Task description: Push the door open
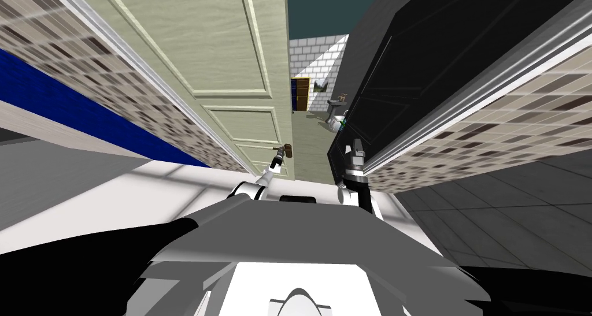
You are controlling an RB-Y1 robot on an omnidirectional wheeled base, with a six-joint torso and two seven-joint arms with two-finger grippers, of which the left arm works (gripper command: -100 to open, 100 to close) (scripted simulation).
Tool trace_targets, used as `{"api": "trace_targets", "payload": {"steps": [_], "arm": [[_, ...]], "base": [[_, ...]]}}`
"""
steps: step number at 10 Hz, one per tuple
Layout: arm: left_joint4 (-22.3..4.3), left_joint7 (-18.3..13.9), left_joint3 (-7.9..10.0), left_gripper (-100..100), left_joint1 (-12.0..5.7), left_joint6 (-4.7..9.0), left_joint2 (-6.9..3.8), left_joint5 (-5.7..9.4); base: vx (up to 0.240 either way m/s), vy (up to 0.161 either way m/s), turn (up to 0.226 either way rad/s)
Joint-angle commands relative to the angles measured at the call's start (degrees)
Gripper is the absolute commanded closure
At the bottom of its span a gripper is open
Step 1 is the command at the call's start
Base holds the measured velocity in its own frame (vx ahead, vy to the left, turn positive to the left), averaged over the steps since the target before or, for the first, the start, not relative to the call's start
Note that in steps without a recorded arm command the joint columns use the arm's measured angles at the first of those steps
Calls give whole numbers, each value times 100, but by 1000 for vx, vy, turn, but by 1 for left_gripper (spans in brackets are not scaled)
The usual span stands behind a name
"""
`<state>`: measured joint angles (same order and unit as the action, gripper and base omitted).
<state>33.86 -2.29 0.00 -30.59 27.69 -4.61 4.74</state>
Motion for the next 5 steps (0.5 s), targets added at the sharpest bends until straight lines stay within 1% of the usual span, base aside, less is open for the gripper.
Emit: {"api": "trace_targets", "payload": {"steps": [1, 2, 4, 5], "arm": [[-16, -1, -5, 100, 32, -1, 9, -1], [-9, 24, 70, 100, 11, 4, -42, 26], [-17, 48, 138, 100, 22, 7, -80, 50], [-17, 48, 138, 100, 22, 7, -80, 50]], "base": [[0, 0, 0], [107, -50, 33], [142, -92, 58], [114, -46, 11]]}}
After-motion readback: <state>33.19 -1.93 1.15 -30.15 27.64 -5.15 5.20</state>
